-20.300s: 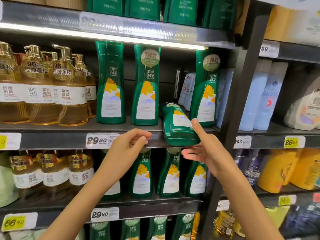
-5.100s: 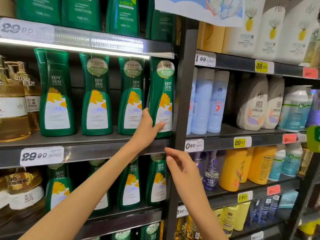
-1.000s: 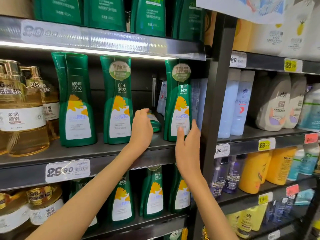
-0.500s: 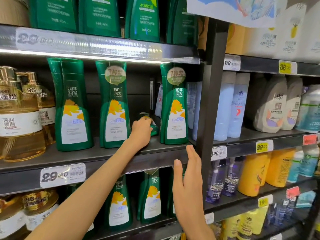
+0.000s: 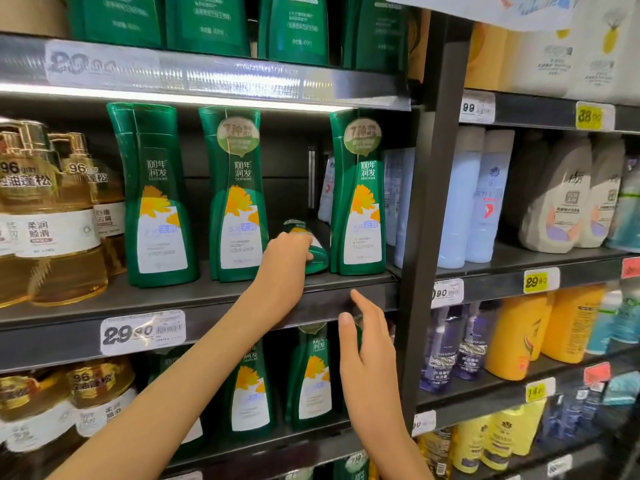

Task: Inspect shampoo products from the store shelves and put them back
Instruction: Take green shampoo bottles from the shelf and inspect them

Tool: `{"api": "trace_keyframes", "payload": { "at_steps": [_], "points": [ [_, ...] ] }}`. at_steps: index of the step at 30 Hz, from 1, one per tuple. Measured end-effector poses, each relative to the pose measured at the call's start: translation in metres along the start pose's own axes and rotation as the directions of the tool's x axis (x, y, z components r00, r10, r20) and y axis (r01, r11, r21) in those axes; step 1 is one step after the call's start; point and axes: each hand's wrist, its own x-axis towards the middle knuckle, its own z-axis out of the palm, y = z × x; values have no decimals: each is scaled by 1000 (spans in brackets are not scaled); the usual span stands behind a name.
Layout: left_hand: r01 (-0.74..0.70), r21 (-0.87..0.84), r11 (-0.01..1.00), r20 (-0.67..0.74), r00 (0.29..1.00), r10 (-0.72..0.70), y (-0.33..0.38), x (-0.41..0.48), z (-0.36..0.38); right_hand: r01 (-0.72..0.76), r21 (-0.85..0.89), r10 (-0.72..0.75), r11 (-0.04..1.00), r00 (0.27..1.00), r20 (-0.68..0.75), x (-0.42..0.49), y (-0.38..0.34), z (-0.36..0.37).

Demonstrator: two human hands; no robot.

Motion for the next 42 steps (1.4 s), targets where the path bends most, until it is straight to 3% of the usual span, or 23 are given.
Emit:
{"api": "trace_keyframes", "payload": {
  "at_steps": [7,12,15,18,23,26,31,33,37,42],
  "points": [
    [-23,-32,999,-79,997,20,3,-26,-7,-46,162,51,986,998,-23,25,-2,-3],
    [-103,-115,988,-235,969,74,2,-62,-18,-344,479,256,808,936,241,42,-20,-9],
    [-229,-263,937,-391,913,113,-6,-98,-27,-461,569,228,681,872,433,38,-26,-17],
    [-274,-427,861,-427,901,75,-11,-125,-27,-533,576,179,620,811,557,36,-30,-17],
    [-222,-658,719,-349,937,-30,-19,-149,-21,-556,480,167,679,753,636,34,-35,-12],
    [-116,-762,637,-290,941,-176,-26,-158,-22,-534,453,170,714,760,627,28,-29,-12],
    [213,-809,547,55,955,-291,-33,-164,-14,-423,369,115,828,771,626,-7,-10,-14],
    [218,-807,548,86,963,-256,-32,-167,-13,-424,409,63,808,753,655,-16,-9,-14],
    [177,-896,407,140,983,-119,-27,-165,-22,-414,498,-38,762,739,673,-14,-20,-15],
    [39,-882,470,-8,995,-99,-20,-121,-43,-260,540,-43,800,873,485,16,-42,-15]
  ]
}}
